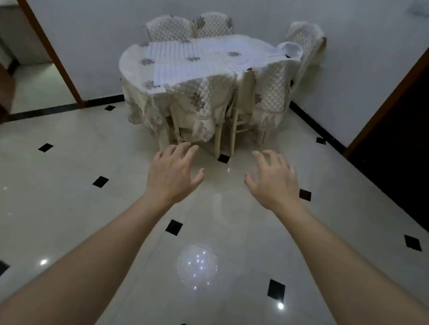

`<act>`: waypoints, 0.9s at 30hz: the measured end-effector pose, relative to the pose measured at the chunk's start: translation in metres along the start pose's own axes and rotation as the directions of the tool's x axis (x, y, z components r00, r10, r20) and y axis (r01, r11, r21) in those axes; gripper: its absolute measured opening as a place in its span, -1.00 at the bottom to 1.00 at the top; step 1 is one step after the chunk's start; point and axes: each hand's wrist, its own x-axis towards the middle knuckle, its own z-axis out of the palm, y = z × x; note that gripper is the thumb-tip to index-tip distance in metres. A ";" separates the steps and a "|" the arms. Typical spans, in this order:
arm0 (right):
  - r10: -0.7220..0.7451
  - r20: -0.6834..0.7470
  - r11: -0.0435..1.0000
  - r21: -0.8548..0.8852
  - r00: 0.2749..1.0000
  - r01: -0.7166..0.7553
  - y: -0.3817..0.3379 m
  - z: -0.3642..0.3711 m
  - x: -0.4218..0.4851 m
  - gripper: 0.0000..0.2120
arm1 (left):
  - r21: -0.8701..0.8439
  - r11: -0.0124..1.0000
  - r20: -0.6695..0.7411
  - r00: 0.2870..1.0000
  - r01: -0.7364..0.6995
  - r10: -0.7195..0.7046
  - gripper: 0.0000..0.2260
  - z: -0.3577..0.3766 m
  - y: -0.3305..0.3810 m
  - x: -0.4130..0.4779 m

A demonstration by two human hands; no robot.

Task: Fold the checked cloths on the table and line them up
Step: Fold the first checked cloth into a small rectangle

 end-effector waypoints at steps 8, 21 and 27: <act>0.012 0.012 1.000 -0.014 1.000 -0.012 0.028 0.002 0.002 -0.48 | 0.038 0.999 0.008 0.999 -0.035 0.035 -0.43 0.013 0.021 0.006; -0.014 0.035 1.000 0.004 0.999 0.014 0.068 0.006 0.025 -0.47 | 0.063 0.998 0.014 1.000 0.005 -0.006 -0.45 0.031 0.059 0.026; -0.028 0.078 0.999 0.017 0.997 0.027 0.073 0.029 0.056 -0.46 | 0.056 0.998 0.052 0.999 0.012 -0.015 -0.47 0.055 0.052 0.054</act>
